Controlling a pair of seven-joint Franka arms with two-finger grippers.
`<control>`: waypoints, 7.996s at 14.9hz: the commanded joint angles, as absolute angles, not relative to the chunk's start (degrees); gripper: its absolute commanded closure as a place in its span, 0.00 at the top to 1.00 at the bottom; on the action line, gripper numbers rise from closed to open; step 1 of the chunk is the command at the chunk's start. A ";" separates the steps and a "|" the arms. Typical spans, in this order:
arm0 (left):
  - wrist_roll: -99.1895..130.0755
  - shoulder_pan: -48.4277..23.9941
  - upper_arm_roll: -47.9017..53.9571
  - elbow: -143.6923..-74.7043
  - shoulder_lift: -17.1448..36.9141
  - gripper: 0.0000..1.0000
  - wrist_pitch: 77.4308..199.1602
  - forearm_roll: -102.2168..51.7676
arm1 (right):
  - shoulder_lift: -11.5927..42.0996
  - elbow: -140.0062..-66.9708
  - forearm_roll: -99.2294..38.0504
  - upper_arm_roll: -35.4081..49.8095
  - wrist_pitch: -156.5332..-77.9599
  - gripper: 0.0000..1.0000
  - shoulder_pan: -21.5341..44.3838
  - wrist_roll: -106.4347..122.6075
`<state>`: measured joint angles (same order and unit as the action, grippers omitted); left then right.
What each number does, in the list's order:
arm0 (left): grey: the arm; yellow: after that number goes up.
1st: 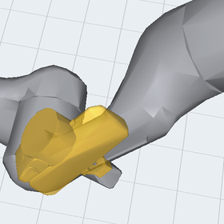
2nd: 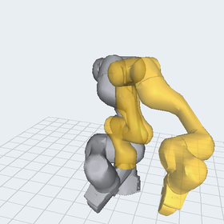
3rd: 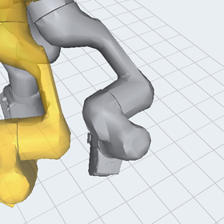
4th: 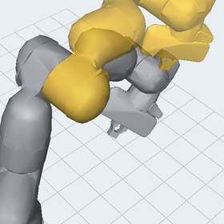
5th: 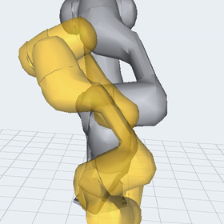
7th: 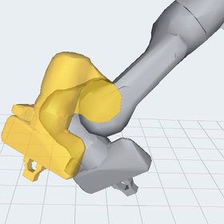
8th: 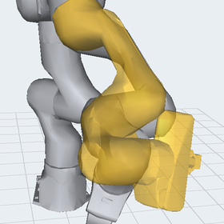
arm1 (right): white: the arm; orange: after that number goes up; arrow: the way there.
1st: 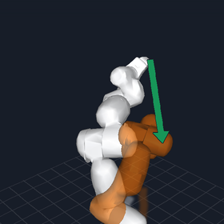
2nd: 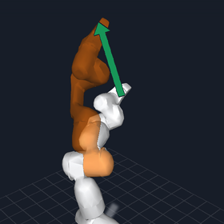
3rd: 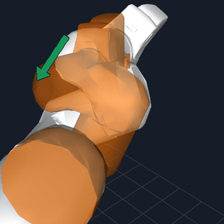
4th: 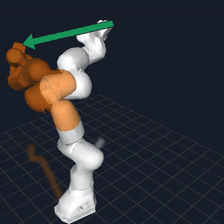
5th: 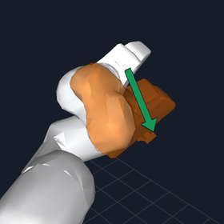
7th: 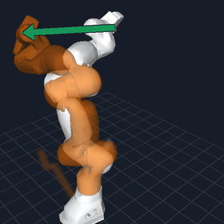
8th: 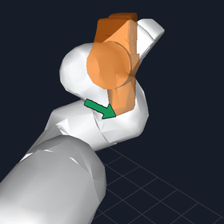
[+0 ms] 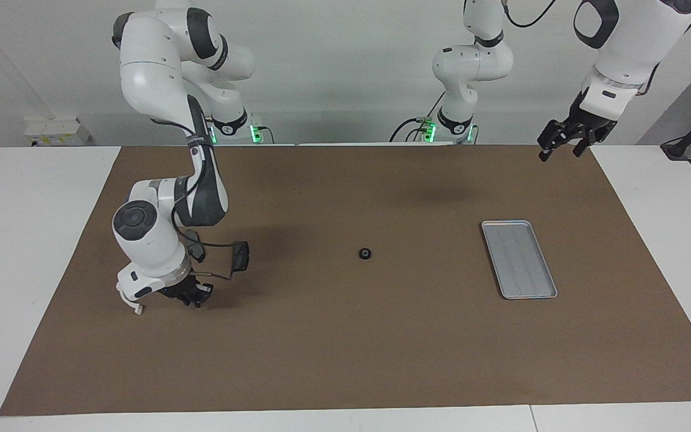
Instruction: Pick bearing gear from pile to tray
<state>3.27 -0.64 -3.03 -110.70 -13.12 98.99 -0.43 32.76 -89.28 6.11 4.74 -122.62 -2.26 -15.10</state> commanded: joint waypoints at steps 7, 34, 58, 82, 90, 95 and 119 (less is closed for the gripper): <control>26.17 -18.08 0.61 -115.22 -6.96 0.94 109.85 -0.44 | 31.55 -88.95 7.12 5.36 -120.59 0.00 -2.37 -13.18; 51.95 -37.27 0.62 -102.66 23.91 0.92 132.54 5.18 | 31.46 -89.03 7.12 5.36 -120.67 0.00 -2.37 -12.74; 50.98 -38.23 0.70 -105.73 25.05 0.89 137.72 6.15 | 31.46 -89.12 7.12 5.36 -120.67 0.00 -2.46 -11.78; 49.75 -37.18 0.09 -102.13 22.95 0.00 127.89 6.06 | 31.46 -89.38 7.12 5.36 -121.29 0.00 -2.46 -11.78; 19.47 -21.21 0.09 -102.75 6.17 0.00 103.47 1.06 | 31.46 -89.30 7.12 5.36 -121.03 0.00 -2.46 -11.78; -4.70 -6.62 0.09 -104.14 2.90 0.00 98.79 0.97 | 30.68 -89.30 7.12 5.45 -120.32 0.00 -2.37 -11.87; -14.68 1.23 -0.09 -131.39 0.26 0.00 132.97 0.88 | 15.82 -89.21 3.09 5.71 -102.65 0.00 16.77 -33.62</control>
